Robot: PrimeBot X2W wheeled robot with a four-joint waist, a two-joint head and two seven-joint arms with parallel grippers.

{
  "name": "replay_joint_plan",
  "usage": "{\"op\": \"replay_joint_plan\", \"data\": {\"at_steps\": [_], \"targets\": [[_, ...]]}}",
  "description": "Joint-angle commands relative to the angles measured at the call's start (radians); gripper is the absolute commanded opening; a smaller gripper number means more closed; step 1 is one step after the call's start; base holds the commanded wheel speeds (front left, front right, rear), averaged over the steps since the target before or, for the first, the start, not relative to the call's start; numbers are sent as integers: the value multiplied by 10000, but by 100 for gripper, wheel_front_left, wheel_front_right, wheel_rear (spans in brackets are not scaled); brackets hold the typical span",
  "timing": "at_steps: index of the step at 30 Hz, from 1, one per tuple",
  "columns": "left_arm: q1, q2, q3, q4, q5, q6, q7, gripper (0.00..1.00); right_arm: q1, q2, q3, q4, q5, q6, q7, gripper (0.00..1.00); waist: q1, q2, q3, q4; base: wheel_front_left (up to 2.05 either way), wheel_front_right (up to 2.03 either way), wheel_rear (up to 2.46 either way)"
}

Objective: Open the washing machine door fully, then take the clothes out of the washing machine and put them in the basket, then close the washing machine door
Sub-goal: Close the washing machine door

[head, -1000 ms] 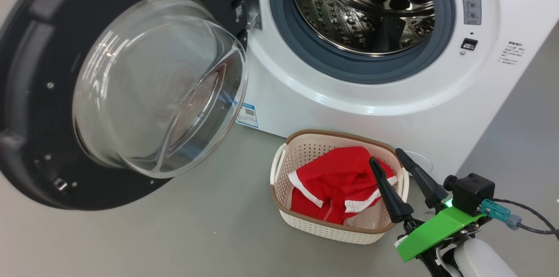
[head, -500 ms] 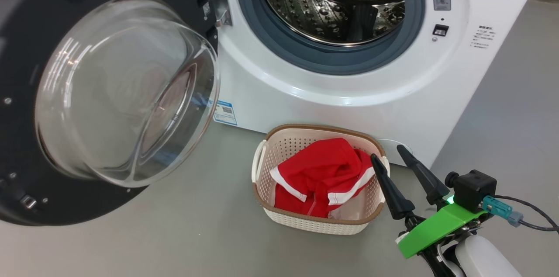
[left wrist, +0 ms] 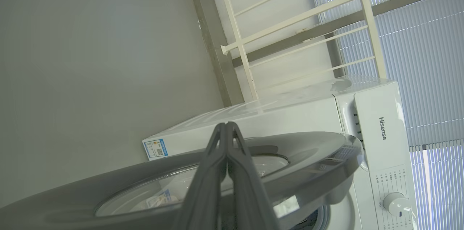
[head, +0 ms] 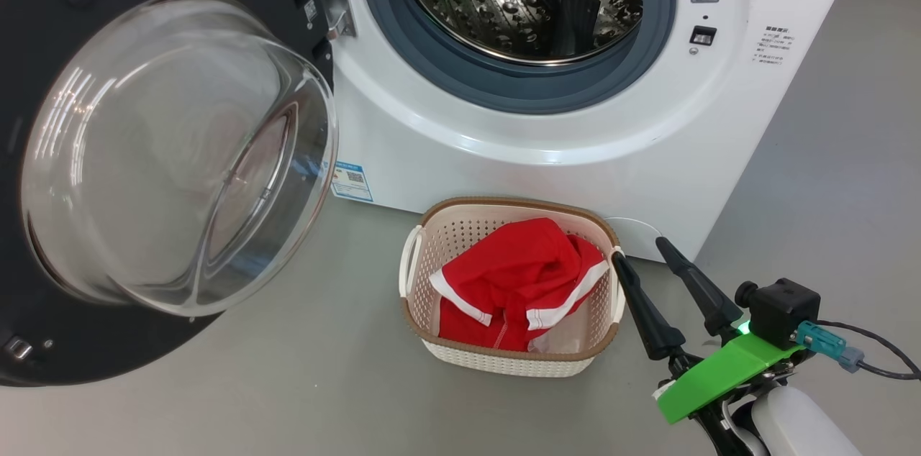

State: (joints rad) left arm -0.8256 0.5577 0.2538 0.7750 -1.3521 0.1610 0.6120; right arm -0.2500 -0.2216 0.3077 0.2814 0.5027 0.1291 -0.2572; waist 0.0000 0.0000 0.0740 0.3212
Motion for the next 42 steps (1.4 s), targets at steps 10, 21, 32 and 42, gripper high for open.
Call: {"op": "replay_joint_plan", "data": {"at_steps": [10, 21, 32, 42], "targets": [[443, 402, -328, -1252, -269, -19, 1627, 0, -235, 86, 31, -152, -79, 16, -46, 100, 0, 0, -104, -22, 0, 0, 0], [1559, -168, -753, -3710, -875, 488, 3288, 0, -94, 208, 30, -118, -77, 16, -46, 100, 0, 0, -308, 126, 0, 0, 0], [2309, -994, -1280, -6141, -1156, 1302, 3865, 0, -67, 239, 119, -83, -29, 16, -46, 100, 0, 0, -411, 68, 0, 0, 0], [2555, -1626, -1834, -7428, -1205, 1637, 4033, 0, -91, 292, 136, -54, -12, 16, -46, 100, 0, 0, -416, -52, 0, 0, 0]]}}
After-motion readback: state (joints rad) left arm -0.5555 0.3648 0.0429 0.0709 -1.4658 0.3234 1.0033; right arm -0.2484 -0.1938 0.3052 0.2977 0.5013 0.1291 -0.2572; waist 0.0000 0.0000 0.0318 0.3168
